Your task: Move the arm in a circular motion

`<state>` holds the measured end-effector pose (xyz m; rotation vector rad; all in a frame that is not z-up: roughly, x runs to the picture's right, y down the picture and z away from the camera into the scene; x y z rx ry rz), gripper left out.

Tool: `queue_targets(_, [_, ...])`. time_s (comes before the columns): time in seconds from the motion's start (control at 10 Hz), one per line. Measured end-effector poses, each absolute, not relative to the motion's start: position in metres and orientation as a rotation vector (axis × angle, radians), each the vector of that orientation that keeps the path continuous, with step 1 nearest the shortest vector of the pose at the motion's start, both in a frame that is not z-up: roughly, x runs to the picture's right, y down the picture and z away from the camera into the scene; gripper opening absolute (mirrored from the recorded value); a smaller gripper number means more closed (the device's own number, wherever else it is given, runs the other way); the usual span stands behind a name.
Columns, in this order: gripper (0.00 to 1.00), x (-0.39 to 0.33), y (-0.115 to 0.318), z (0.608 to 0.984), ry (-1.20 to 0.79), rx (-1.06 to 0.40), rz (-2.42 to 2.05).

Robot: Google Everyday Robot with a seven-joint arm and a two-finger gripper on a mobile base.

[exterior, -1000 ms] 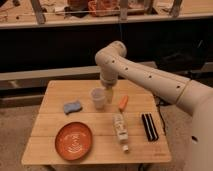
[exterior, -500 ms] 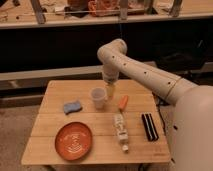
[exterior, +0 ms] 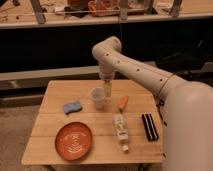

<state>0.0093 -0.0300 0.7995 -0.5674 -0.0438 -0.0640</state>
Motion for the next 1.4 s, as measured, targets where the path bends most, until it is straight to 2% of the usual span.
queue_targets(0.4, [0.80,0.054,-0.031,0.810,-0.012,-0.584,0.002])
queue_targets(1.0, [0.80,0.159,-0.006,0.813,0.061,-0.614,0.156])
queue_targets(1.4, [0.80,0.197,0.029,0.788,0.121,-0.626,0.229])
